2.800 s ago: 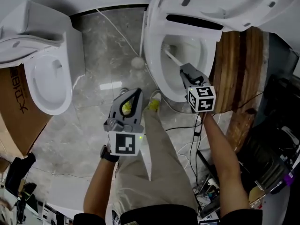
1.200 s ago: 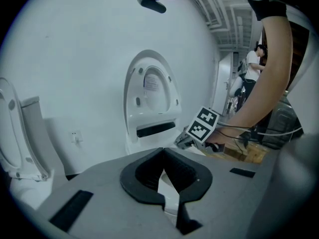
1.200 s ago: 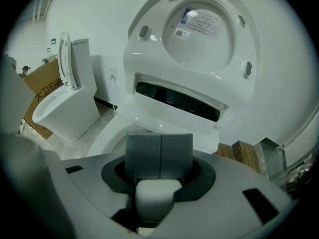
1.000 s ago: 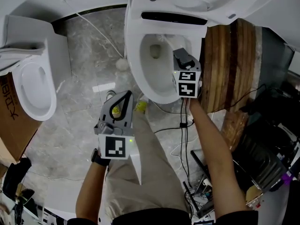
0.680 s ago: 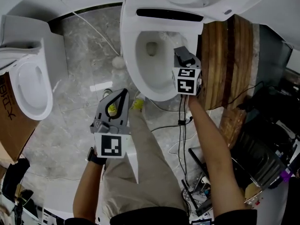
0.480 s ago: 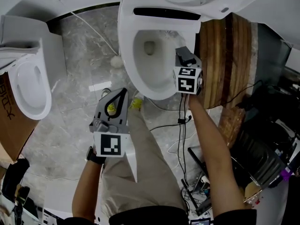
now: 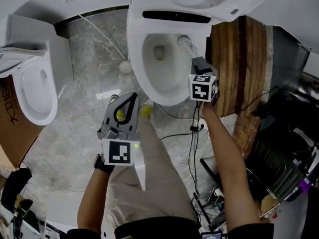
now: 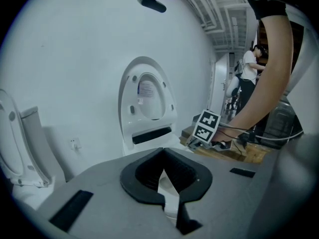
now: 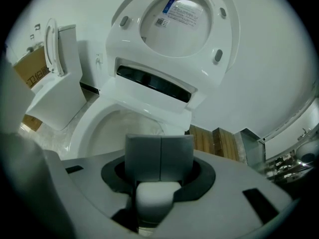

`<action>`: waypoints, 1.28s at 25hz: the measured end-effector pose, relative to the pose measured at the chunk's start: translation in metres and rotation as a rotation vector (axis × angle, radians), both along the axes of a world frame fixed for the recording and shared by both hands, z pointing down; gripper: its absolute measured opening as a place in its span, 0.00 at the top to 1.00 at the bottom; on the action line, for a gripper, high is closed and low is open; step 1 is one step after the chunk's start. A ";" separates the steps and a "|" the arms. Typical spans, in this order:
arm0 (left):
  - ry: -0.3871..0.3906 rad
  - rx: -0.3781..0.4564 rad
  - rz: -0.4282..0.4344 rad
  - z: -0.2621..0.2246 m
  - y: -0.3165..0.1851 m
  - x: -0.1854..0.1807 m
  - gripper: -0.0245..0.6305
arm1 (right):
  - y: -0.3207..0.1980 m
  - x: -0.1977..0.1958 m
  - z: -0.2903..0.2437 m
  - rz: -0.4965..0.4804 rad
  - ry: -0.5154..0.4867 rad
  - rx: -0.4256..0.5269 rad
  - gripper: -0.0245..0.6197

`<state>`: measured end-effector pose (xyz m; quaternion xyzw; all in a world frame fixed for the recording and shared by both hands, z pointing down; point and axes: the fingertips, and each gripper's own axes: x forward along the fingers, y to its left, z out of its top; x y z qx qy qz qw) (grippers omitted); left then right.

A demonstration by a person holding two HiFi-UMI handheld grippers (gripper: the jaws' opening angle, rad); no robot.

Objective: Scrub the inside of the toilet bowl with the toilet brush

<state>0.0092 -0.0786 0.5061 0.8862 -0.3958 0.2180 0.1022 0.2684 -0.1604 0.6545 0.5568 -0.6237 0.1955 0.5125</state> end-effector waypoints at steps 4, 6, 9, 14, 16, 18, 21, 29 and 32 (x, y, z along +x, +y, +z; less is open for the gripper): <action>-0.003 -0.016 -0.002 -0.003 0.005 0.002 0.93 | 0.015 0.005 0.001 0.005 -0.004 -0.027 0.72; -0.005 -0.026 -0.001 -0.002 0.006 0.006 0.93 | 0.022 0.008 0.001 -0.005 0.006 -0.052 0.72; -0.008 -0.033 0.015 0.000 0.009 0.010 0.93 | 0.035 0.010 -0.005 -0.022 0.035 -0.100 0.72; -0.002 -0.039 0.011 0.000 0.011 0.008 0.93 | 0.054 0.007 -0.007 -0.024 0.037 -0.149 0.72; 0.007 -0.051 0.000 0.001 0.011 0.008 0.93 | 0.062 0.008 -0.008 -0.027 0.031 -0.168 0.72; -0.007 -0.052 0.014 0.001 0.011 0.008 0.93 | 0.070 0.007 -0.008 -0.029 0.024 -0.193 0.72; -0.023 -0.075 0.017 0.005 0.011 0.007 0.93 | 0.082 0.007 -0.009 -0.039 0.021 -0.220 0.72; -0.027 -0.110 0.021 0.010 0.013 0.010 0.93 | 0.105 0.011 -0.015 -0.040 -0.006 -0.297 0.72; -0.061 -0.142 0.036 0.022 0.016 0.011 0.93 | 0.114 0.013 -0.016 -0.045 -0.013 -0.322 0.72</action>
